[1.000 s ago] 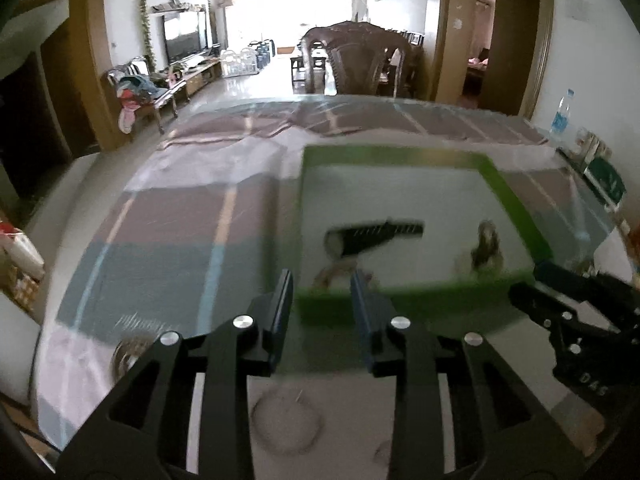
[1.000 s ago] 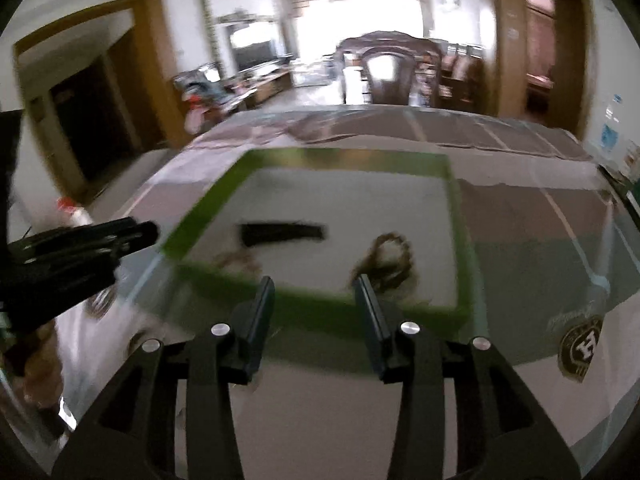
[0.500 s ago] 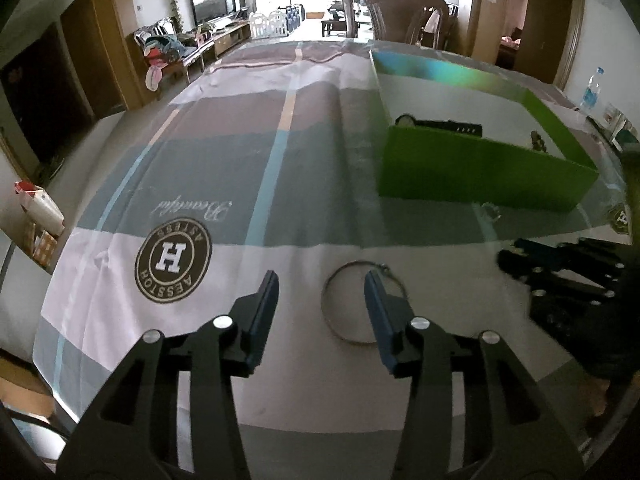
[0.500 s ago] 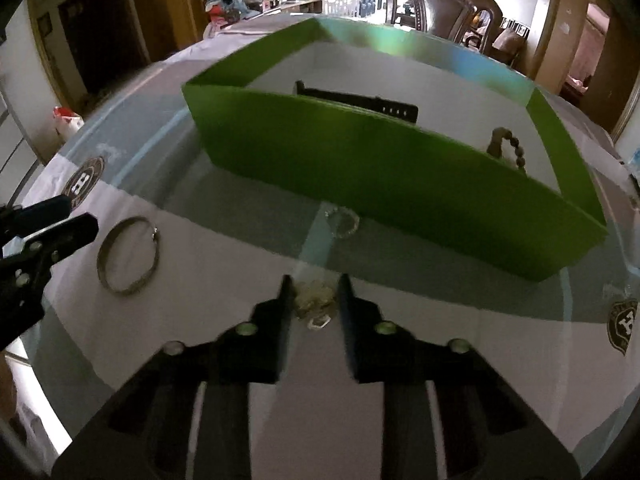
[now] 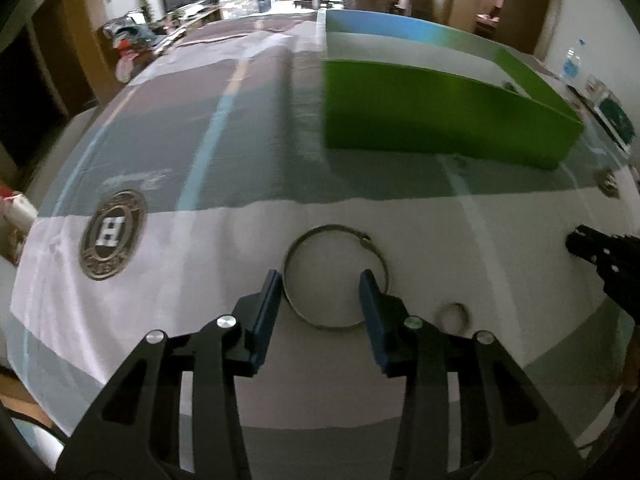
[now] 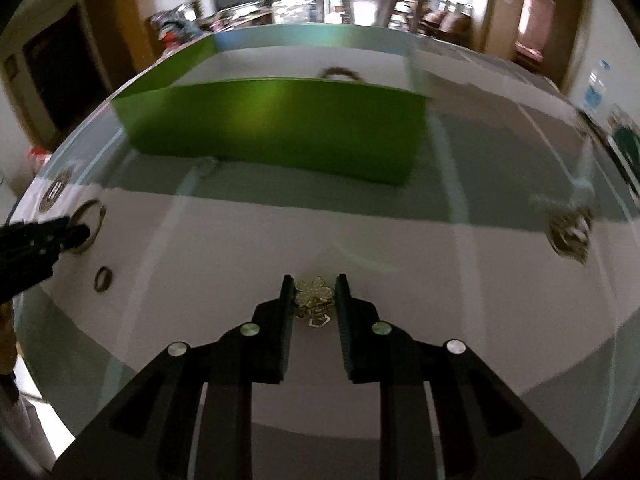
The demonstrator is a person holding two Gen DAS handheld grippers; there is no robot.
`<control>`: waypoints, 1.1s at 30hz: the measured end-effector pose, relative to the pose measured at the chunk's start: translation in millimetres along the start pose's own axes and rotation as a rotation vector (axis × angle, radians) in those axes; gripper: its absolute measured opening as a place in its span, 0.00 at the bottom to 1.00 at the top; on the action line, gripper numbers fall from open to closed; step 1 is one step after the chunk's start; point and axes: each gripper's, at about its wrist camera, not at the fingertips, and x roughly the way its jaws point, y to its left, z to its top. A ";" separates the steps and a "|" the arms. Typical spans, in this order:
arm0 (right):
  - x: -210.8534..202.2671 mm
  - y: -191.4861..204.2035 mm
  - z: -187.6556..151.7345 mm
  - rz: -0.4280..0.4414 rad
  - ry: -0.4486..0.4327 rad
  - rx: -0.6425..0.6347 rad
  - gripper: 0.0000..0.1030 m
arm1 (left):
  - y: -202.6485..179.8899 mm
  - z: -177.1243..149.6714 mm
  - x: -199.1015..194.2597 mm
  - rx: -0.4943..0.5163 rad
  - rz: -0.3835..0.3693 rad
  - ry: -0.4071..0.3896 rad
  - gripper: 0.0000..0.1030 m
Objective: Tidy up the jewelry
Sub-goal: 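Move the left gripper to the silver bangle while the right gripper moves to another silver charm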
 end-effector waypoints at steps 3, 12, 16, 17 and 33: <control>-4.8 -10.2 -2.7 0.046 -0.029 0.053 0.23 | -12.2 -1.5 -1.8 0.024 -0.039 -0.003 0.39; -14.8 -20.2 -12.3 -0.008 -0.058 0.101 0.26 | 4.8 -4.7 -18.1 -0.059 0.039 -0.047 0.41; -5.2 -12.2 -11.7 -0.017 -0.065 0.076 0.30 | 5.4 -2.1 -12.3 -0.059 0.059 -0.059 0.46; -4.6 -11.0 -13.1 -0.033 -0.070 0.070 0.32 | 3.6 -2.9 -12.2 -0.060 0.066 -0.068 0.46; -2.6 1.5 -16.2 0.038 -0.115 0.021 0.33 | -35.2 -7.6 2.8 -0.031 0.070 -0.109 0.45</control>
